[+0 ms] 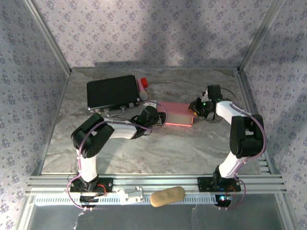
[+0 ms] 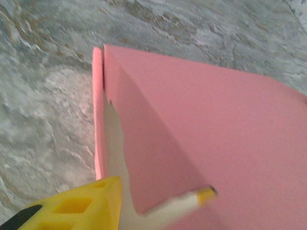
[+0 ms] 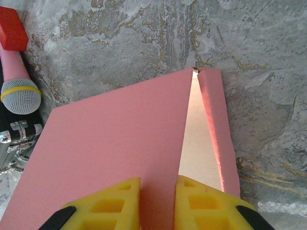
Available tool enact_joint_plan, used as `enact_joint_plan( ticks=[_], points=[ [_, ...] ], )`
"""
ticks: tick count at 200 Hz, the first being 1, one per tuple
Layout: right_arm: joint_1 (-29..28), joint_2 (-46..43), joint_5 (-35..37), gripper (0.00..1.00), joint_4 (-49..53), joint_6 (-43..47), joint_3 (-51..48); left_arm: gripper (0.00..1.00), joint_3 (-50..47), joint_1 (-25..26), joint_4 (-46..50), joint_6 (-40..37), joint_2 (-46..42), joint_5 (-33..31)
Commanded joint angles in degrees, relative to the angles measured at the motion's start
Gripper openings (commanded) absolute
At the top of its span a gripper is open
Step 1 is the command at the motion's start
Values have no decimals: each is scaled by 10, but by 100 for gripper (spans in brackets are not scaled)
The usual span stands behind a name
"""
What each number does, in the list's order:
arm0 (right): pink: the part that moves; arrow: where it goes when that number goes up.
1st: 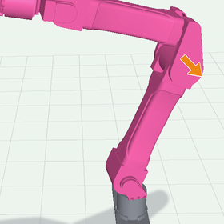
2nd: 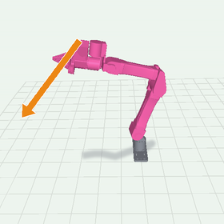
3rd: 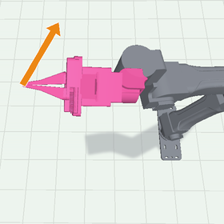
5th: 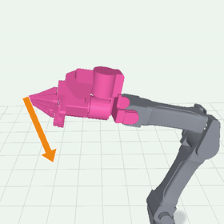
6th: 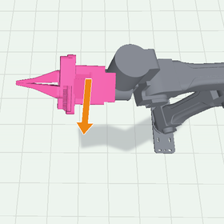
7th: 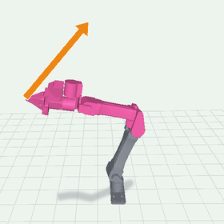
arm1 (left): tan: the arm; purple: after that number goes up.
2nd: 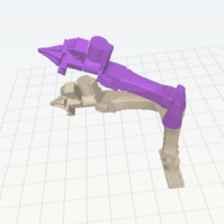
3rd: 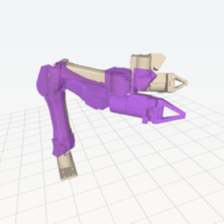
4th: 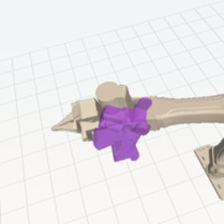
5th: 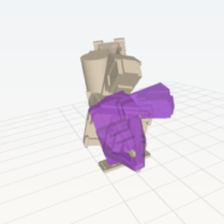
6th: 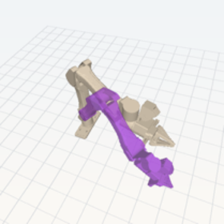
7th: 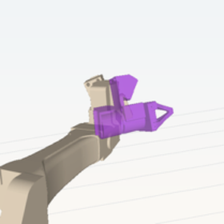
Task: Fold the paper box
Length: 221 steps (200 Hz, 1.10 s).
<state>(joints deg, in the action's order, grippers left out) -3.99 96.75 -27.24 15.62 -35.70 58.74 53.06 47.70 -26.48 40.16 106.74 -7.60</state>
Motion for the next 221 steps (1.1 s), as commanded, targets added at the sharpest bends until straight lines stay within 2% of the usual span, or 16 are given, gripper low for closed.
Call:
enact_joint_plan(
  ticks=[1,52,61,86,121,149,165,178,205,221],
  points=[
    [-4,-5,37,20,31,31,-3,45,4,4,57,39,-46,53],
    [-10,-2,42,20,28,25,-4,47,-18,13,126,65,-71,131],
    [-10,-2,43,20,29,25,-3,51,-23,17,135,69,-78,141],
    [-10,-2,44,20,34,27,1,53,-44,29,161,80,-111,154],
    [-10,-5,45,20,40,32,4,55,-109,33,177,109,-202,175],
    [-10,-6,43,19,41,34,4,59,-101,30,253,106,-294,176],
    [-11,-6,43,20,41,36,3,60,-64,6,311,94,-323,180],
    [-11,-6,45,20,44,39,3,61,-28,-34,331,81,-313,218],
    [-11,-6,45,20,48,45,7,60,53,-112,348,61,-218,291],
    [-11,-3,46,20,51,48,10,55,98,-134,345,49,-149,316]
  ],
)
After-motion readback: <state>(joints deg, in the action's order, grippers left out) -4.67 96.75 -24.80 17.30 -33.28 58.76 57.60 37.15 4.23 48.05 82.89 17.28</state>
